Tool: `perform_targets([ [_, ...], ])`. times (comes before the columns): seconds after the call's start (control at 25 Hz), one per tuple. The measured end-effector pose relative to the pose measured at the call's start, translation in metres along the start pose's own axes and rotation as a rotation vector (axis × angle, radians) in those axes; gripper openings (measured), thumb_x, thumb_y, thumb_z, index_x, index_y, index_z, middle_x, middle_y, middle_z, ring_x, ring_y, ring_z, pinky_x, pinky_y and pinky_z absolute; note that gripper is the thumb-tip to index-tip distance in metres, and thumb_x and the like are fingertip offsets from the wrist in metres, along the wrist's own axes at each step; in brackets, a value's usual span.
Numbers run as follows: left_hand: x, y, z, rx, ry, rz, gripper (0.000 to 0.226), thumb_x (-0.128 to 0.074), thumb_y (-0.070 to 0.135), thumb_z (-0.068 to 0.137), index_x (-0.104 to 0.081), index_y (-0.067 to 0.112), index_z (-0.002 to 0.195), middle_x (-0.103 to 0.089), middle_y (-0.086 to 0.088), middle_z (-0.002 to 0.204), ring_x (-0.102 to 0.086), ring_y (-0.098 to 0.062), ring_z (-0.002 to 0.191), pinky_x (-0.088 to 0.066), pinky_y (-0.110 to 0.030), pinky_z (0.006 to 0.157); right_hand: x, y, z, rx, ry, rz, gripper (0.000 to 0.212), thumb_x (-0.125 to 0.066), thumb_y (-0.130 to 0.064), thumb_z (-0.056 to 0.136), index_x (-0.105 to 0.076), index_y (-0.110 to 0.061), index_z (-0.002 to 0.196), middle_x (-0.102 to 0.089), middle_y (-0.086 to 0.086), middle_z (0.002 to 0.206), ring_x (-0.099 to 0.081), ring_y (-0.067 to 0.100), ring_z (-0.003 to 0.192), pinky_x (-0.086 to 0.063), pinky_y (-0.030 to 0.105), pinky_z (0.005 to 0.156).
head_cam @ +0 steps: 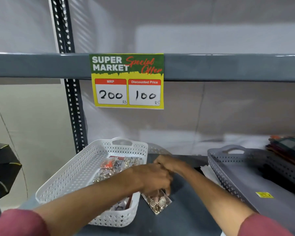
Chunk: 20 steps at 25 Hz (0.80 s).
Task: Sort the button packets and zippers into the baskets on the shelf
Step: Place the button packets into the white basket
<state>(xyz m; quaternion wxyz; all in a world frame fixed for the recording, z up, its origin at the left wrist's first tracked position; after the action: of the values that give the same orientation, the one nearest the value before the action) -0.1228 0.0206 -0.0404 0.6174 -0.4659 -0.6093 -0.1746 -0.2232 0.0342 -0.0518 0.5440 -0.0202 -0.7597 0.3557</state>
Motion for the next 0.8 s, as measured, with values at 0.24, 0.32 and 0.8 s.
perform_targets([
  [0.24,-0.009,-0.003,0.006,0.069,-0.086,-0.117,0.037,-0.081,0.024,0.073,-0.068,0.017,0.108,-0.063,-0.005,0.112,-0.055,-0.026,0.114,-0.049,-0.046,0.094,-0.005,0.024,-0.017,-0.160,0.036,0.323,0.032,-0.041,-0.013,0.093,-0.048,-0.021,0.062,-0.040,-0.006,0.052,-0.034,0.006,0.044,-0.029,0.024,0.050],
  [0.32,-0.004,-0.011,0.001,0.139,-0.072,-0.300,0.033,-0.079,0.018,0.076,-0.066,0.014,0.106,-0.062,-0.002,0.104,-0.057,-0.023,0.103,-0.049,-0.042,0.087,0.000,0.028,-0.018,-0.120,0.034,0.336,0.025,-0.046,-0.007,0.093,-0.058,-0.020,0.075,-0.055,-0.005,0.067,-0.045,0.007,0.057,-0.035,0.020,0.054],
  [0.8,0.029,-0.165,-0.149,0.738,0.371,-0.725,0.016,-0.065,0.012,0.091,-0.073,0.017,0.104,-0.065,0.015,0.078,-0.059,0.005,0.070,-0.046,-0.018,0.070,0.085,-0.055,-0.005,0.065,0.416,0.475,0.014,-0.073,-0.004,0.077,-0.073,-0.015,0.085,-0.071,0.005,0.098,-0.064,0.017,0.087,-0.046,0.021,0.069],
])
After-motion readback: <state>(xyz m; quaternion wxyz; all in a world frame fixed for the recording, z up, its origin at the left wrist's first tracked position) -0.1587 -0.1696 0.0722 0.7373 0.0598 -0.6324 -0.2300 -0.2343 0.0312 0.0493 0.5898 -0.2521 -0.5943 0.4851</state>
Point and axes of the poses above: each hand's wrist, its own z-axis towards the middle knuckle, its own x-axis out of the back of the hand, y = z × x, the point moved 7 cm from there along z, towards the middle knuckle
